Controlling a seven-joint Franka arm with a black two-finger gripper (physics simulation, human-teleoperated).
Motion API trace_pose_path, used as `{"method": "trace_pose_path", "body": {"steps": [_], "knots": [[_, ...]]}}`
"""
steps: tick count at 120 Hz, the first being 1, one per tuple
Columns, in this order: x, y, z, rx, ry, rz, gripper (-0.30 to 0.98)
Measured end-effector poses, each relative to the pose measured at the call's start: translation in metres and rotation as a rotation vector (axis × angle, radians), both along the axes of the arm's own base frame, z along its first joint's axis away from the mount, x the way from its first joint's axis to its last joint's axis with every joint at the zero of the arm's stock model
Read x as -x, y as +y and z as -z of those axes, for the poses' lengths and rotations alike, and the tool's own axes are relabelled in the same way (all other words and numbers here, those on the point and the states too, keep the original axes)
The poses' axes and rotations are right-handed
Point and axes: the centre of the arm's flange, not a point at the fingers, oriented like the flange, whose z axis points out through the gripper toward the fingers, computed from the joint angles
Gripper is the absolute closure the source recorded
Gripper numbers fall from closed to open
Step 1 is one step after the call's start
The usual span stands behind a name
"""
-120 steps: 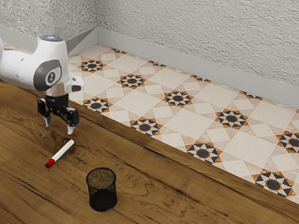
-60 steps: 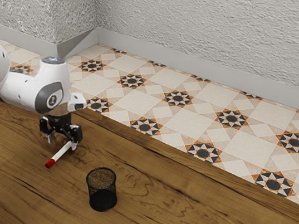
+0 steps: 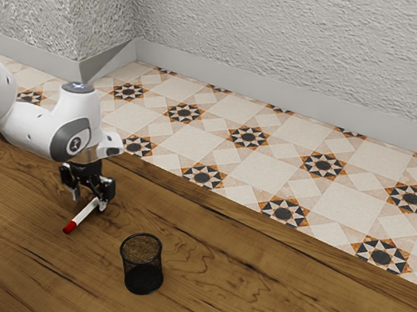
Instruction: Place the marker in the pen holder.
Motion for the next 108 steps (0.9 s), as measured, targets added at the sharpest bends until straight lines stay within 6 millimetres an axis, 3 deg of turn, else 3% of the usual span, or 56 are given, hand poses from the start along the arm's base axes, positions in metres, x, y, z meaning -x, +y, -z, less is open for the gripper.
{"method": "trace_pose_path", "body": {"steps": [65,108], "knots": [[-0.0025,-0.0035,-0.0067,0.0,-0.01,0.033,0.49],[-0.0017,-0.0039,-0.0005,0.003,0.002,0.037,0.54]]}}
